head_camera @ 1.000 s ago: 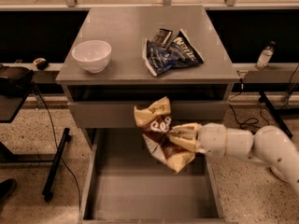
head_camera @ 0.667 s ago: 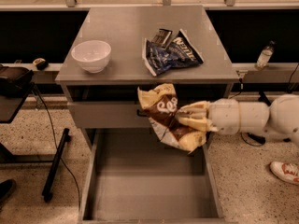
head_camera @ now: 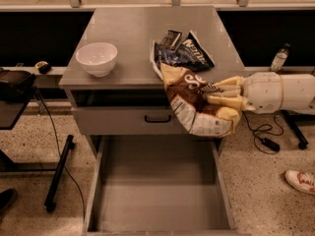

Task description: Pick brown chip bag from middle drawer and place on counter

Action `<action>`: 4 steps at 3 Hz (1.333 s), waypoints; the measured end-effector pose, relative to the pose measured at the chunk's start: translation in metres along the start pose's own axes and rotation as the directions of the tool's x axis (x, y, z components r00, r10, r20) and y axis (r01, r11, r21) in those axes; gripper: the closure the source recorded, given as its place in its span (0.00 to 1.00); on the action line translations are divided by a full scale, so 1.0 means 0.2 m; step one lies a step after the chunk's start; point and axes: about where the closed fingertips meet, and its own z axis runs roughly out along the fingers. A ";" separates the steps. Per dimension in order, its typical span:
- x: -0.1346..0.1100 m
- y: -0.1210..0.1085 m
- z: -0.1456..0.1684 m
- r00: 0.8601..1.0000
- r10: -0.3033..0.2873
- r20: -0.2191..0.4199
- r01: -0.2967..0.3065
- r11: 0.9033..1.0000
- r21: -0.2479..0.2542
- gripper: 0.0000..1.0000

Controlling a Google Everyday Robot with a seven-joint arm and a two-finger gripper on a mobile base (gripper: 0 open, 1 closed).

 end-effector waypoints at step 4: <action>-0.71 -0.31 0.03 0.880 -0.386 -0.277 0.351 0.921 -0.168 1.00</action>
Offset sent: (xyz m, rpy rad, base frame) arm 0.0191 0.0026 0.1207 -0.2270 -0.2491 0.0673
